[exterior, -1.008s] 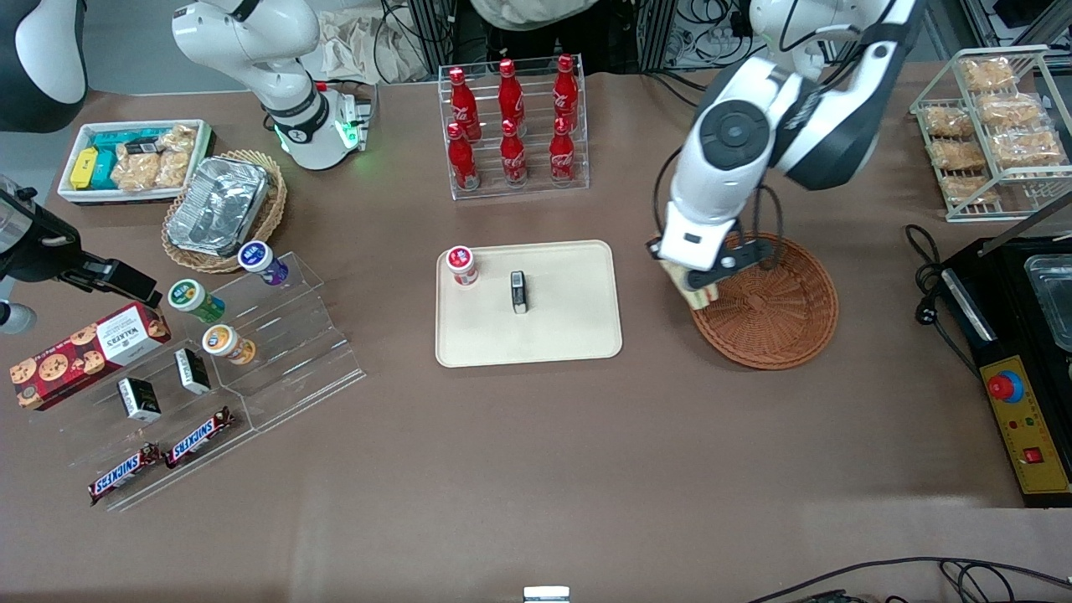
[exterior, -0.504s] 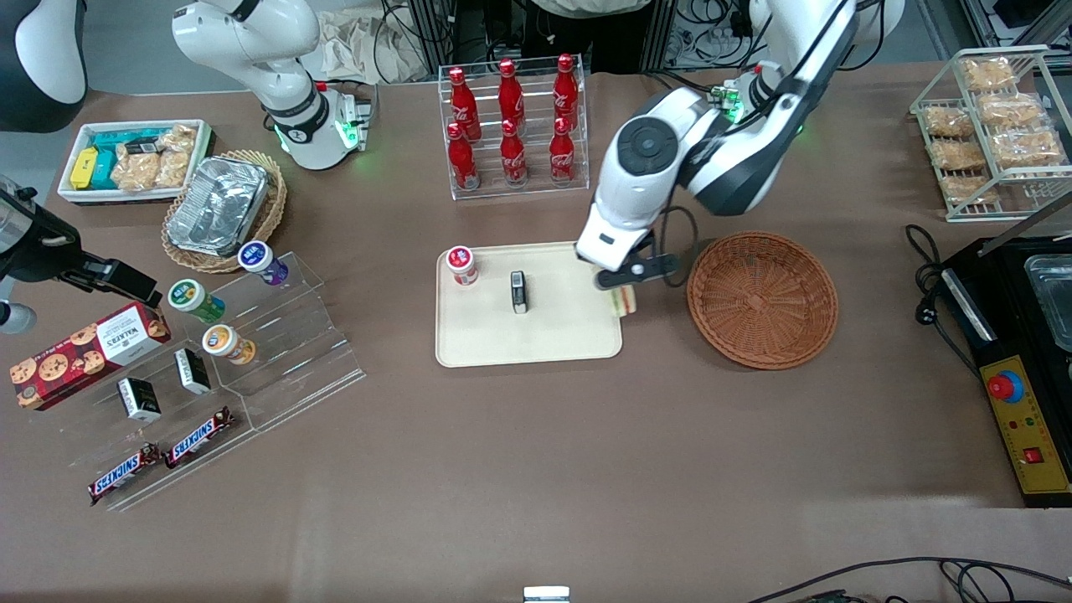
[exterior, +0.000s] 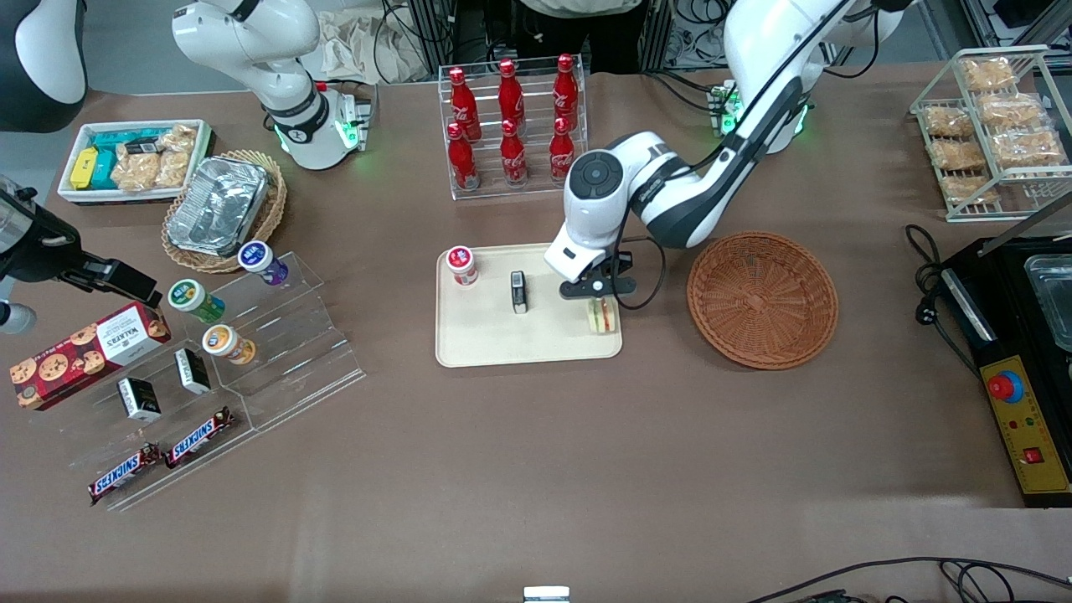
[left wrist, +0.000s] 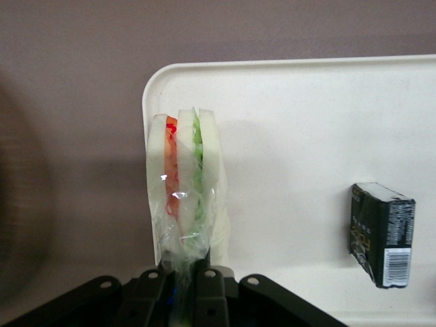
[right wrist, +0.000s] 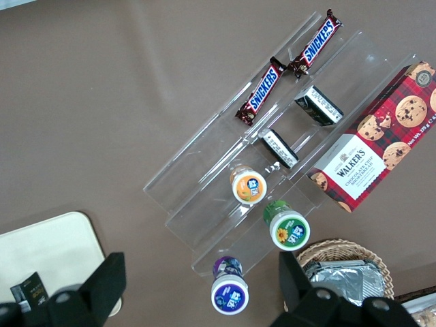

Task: Place sandwich from basket to tray
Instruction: 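Lower the sandwich onto the tray and open the left gripper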

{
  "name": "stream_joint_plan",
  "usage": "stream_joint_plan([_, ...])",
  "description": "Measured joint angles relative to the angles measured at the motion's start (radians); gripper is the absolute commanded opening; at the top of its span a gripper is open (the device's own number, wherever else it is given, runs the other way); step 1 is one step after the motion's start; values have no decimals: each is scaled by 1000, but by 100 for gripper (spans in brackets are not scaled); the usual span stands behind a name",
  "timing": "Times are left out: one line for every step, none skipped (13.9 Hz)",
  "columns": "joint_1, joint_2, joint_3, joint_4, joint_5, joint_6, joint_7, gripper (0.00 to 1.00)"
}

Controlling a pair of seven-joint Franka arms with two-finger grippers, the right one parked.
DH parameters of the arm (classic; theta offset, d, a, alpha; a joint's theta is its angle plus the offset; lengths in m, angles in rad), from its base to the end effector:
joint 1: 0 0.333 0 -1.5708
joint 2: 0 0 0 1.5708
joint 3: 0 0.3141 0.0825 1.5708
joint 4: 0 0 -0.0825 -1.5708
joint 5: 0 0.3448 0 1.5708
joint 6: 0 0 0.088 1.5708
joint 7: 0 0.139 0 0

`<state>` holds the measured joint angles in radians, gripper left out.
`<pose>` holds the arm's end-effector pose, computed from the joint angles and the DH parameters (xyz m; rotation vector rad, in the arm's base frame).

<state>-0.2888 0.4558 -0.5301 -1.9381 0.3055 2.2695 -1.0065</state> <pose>0.4176 -0.4077 0.2654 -3.1042 -0.0355 0.0395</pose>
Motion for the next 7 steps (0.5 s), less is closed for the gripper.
stream_joint_plan([0, 11, 1, 0, 5, 12, 0, 19])
stream_joint_plan([0, 19, 2, 0, 7, 22, 1, 41])
stream_joint_plan([0, 25, 2, 0, 7, 27, 1, 82])
stream_joint_plan([0, 29, 2, 0, 7, 28, 1, 96])
stream_joint_plan([0, 30, 2, 0, 7, 28, 1, 99])
stream_joint_plan([0, 29, 3, 1, 7, 28, 1, 99])
stream_joint_plan([0, 29, 6, 3, 7, 24, 1, 99])
